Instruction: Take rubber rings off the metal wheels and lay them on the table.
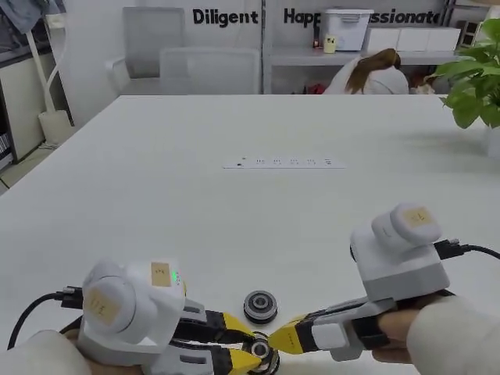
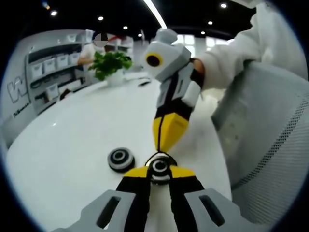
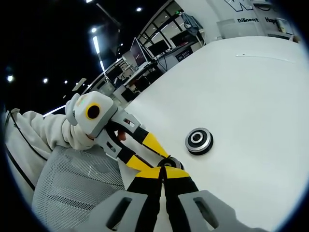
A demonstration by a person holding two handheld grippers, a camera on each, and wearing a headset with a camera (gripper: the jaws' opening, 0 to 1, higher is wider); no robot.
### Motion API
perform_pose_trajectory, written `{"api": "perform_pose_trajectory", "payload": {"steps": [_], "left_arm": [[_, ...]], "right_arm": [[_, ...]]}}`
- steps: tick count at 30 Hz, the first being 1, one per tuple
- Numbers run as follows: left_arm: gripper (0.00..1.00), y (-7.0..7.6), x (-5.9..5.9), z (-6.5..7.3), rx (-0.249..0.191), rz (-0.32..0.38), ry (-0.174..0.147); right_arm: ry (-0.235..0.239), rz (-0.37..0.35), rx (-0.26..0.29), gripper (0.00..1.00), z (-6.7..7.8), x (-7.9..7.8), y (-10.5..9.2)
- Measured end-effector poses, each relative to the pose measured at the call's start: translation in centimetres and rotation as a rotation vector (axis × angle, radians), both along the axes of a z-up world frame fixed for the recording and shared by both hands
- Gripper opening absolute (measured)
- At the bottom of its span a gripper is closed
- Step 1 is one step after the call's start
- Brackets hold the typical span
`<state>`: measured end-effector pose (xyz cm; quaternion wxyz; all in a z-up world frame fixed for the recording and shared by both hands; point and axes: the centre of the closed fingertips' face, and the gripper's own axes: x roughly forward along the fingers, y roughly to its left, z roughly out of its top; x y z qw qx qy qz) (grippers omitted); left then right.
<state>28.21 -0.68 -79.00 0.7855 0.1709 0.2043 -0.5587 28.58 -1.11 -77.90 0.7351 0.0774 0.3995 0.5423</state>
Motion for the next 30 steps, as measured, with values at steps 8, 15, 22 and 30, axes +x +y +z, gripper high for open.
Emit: {"api": "perform_pose_trajectory", "payload": {"steps": [8, 15, 22, 30], "left_arm": [[0.37, 0.5, 0.4, 1.9, -0.009, 0.007, -0.020], [0.47, 1.5, 0.4, 5.1, -0.072, 0.016, -0.026], [0.63, 2.0, 0.0, 8.0, -0.102, -0.006, -0.053], [0.76, 6.0, -1.1, 10.8, -0.119, 0.016, -0.075]], "right_arm": [[-0.003, -0.038, 0.043, 0.00, 1.4, 0.7, -0.1], [-0.014, -0.080, 0.057, 0.00, 2.3, 1.9, -0.7], [-0.033, -0.102, 0.054, 0.00, 3.5, 2.2, -0.6], [-0.015, -0.134, 0.077, 0.00, 5.5, 2.5, 0.2]]}}
